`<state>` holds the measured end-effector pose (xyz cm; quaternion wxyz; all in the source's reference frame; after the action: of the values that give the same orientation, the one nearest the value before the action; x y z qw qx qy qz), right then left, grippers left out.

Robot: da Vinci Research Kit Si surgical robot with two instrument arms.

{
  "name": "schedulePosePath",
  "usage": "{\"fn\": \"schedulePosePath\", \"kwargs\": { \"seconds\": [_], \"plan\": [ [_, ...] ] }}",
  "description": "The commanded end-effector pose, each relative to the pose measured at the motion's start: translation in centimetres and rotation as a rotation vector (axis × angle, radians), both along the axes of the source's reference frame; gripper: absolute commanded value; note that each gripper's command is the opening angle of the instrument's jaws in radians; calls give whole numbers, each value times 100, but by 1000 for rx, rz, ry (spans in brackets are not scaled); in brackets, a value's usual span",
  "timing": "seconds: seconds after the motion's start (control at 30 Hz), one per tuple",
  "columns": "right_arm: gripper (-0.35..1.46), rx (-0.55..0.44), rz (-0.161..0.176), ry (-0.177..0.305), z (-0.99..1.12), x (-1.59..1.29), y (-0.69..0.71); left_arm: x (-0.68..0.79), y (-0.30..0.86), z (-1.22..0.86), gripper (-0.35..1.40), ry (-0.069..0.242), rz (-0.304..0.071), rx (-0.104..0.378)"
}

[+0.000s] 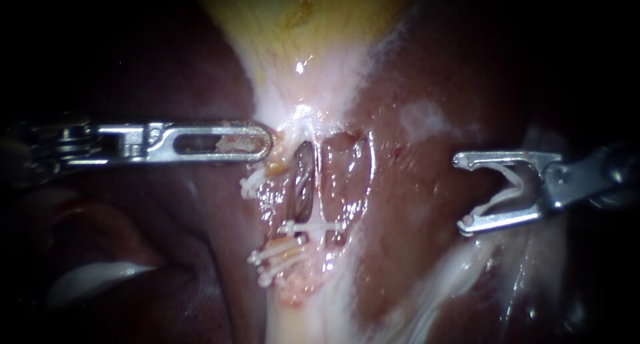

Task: Clipping second clip right tube

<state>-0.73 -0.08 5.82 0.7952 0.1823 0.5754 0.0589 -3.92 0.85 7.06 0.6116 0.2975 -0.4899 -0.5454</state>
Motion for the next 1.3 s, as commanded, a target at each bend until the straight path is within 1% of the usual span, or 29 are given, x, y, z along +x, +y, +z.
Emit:
{"fn": "schedulePosePath", "kwargs": {
  "seconds": [0.03,0.1,0.2,0.27,0.43,0.5,0.63,0.87,0.93,1.0,1.2,1.3],
  "plan": [
    [50,0,0,0,0,0,0,1,0,-1,-35,0,0,0],
    [50,0,0,0,0,0,0,4,1,-4,-35,-1,2,2],
    [50,0,0,0,0,0,0,13,2,-14,-35,-4,6,7],
    [50,0,0,0,0,0,0,22,6,-27,-35,-9,12,15],
    [50,0,0,-1,0,0,0,40,16,-58,-35,-26,-20,24],
    [50,0,0,-1,0,0,0,45,19,-68,-35,-27,-28,20],
    [50,0,0,-1,0,0,0,50,19,-78,-35,-34,-31,10],
    [50,-1,3,-2,1,6,-1,50,18,-79,-35,-34,-32,10],
    [50,42,21,-13,2,13,-2,50,18,-79,-35,-34,-32,10],
    [50,119,52,-31,4,23,-2,50,18,-79,-35,-34,-32,10],
    [50,209,104,-59,19,51,-5,50,17,-80,-35,-34,-32,9],
    [50,245,115,-63,31,63,-7,50,17,-80,-35,-33,-32,9]
  ]
}}
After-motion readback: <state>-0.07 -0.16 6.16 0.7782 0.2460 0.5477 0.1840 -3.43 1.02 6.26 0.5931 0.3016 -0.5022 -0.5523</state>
